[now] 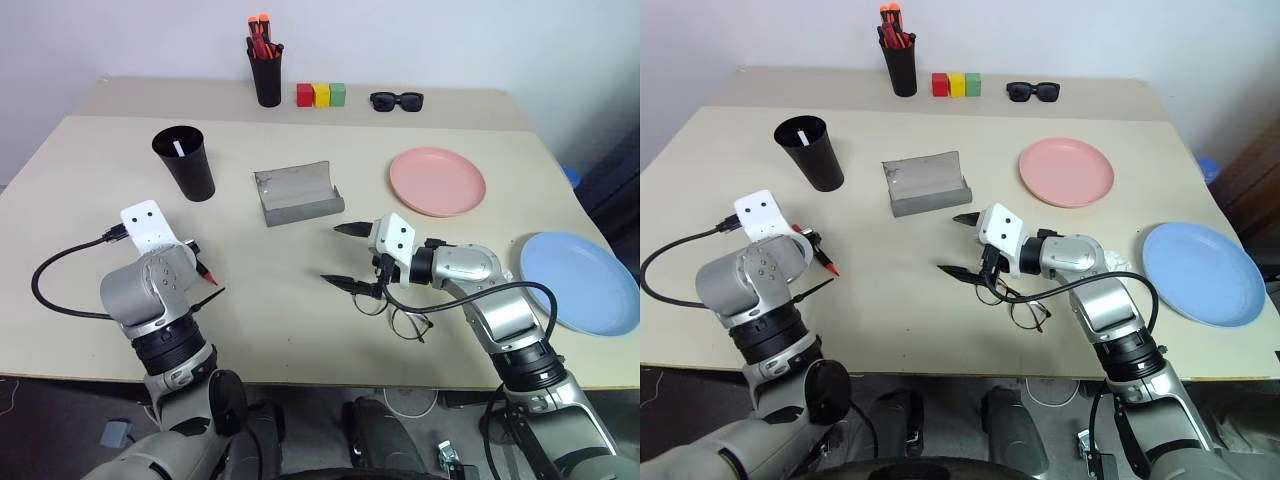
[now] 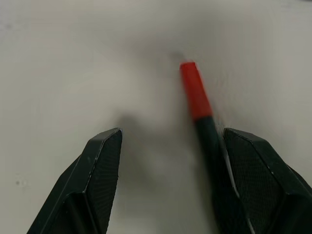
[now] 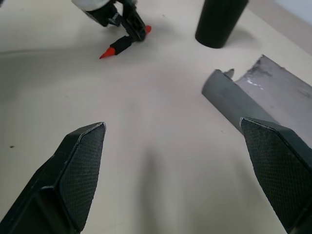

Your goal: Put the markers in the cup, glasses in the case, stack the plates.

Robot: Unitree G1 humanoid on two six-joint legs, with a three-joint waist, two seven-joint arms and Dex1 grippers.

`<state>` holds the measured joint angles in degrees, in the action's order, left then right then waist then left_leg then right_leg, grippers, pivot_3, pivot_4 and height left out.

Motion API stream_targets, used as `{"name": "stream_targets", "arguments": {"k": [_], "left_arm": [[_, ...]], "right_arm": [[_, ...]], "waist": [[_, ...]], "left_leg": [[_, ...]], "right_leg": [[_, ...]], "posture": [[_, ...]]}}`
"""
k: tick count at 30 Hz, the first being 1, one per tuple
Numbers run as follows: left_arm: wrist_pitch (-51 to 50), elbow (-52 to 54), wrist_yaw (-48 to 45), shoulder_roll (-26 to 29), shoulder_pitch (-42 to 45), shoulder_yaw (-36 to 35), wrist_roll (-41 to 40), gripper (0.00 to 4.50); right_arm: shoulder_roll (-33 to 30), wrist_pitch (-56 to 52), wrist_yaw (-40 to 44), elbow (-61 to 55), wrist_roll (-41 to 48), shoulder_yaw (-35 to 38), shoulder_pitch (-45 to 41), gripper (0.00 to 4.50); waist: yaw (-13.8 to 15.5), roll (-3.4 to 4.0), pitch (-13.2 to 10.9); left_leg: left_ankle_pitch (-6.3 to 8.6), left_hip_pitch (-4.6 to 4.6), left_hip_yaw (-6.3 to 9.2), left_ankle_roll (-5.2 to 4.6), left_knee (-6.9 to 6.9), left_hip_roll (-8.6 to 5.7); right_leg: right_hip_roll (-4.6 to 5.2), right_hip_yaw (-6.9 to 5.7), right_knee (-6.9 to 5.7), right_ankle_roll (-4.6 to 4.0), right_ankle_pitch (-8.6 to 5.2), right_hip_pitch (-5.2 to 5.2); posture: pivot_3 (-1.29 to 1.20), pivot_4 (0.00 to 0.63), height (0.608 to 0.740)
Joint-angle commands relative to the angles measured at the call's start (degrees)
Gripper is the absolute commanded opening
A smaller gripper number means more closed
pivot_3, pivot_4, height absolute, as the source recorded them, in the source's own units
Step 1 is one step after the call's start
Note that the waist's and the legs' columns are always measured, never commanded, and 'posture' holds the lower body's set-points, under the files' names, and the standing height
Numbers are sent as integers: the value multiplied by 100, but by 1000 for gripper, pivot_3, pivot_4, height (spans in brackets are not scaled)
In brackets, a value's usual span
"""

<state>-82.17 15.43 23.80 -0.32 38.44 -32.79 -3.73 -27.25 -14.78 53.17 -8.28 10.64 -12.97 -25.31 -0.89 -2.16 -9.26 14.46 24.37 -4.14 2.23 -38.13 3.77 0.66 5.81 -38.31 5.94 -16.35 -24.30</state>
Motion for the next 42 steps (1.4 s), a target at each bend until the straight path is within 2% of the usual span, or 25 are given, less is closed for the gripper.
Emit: {"name": "stream_targets", "arguments": {"k": [1, 5, 9, 11, 16, 20, 25, 32, 37, 42], "left_arm": [[-44, -75, 34, -128, 137, -66, 150, 2101], [72, -122, 43, -175, 165, -36, 294, 30], [936, -73, -196, 106, 13, 344, 341, 30], [1586, -33, -187, 198, 46, 309, 359, 30], [3697, -202, -831, 982, 77, 757, 387, 30], [5162, -774, -1311, 1633, 379, 1333, 555, 30], [6542, -2052, -1561, 2006, 923, 1818, 768, 30], [8487, -4575, -1529, 2104, 1720, 2068, 813, 30], [9359, -5988, -1400, 2128, 2168, 2101, 801, 30], [9859, -6839, -1333, 2160, 2448, 2151, 820, 30]], "right_arm": [[36, -25, -76, -317, 48, 5, 54, 4500], [49, -81, -148, -416, 42, 5, 124, 4500], [115, -90, -239, -429, 24, 5, 126, 4500], [232, -62, -367, -359, 14, 30, 80, 4500], [1202, 21, -1439, 54, 61, 362, -138, 4500], [1935, 227, -2251, 398, -148, 395, -259, 4500], [2359, 467, -2718, 753, -367, 285, -392, 4500], [2558, 738, -2954, 1072, -521, 232, -471, 4500], [2509, 734, -2945, 959, -498, 234, -327, 4500], [2472, 685, -2961, 826, -479, 257, -225, 4500]], "waist": [[13, 0, 0], [16, 1, 1], [6, 1, 1], [-6, 0, 0], [-26, 0, 0], [34, 0, 0], [30, -2, 1], [-26, 1, -1], [-8, 1, -1], [1, 1, -1]], "left_leg": [[0, 0, 0, 0, 0, -1], [0, 0, 0, 0, 0, -2], [0, 0, 0, 1, 0, -2], [0, 0, 1, 1, 1, -1], [-2, -1, -4, 5, 10, 4], [-2, 1, -8, 6, 9, 2], [-1, 4, -15, 3, 8, -2], [-1, 4, -16, 2, 12, 3], [-1, 9, -18, 2, 11, 4], [-1, 10, -20, 2, 11, 4]], "right_leg": [[1, 0, 0, 0, 0, 0], [3, 1, 1, 0, 0, 2], [2, 1, 1, 0, 0, 1], [1, 0, 1, -1, 0, 0], [-1, 1, 0, -4, 3, -6], [4, 1, 4, -5, 3, -5], [10, 0, 13, -3, 3, -3], [2, 0, 10, -2, 3, -10], [2, 0, 11, -1, 3, -14], [2, 0, 12, -1, 3, -14]], "posture": [[0, 150, 725], [0, 150, 725], [0, 150, 725], [0, 150, 725], [0, 150, 725], [0, 150, 725], [0, 150, 725], [0, 150, 725], [0, 150, 725], [0, 150, 725]]}}
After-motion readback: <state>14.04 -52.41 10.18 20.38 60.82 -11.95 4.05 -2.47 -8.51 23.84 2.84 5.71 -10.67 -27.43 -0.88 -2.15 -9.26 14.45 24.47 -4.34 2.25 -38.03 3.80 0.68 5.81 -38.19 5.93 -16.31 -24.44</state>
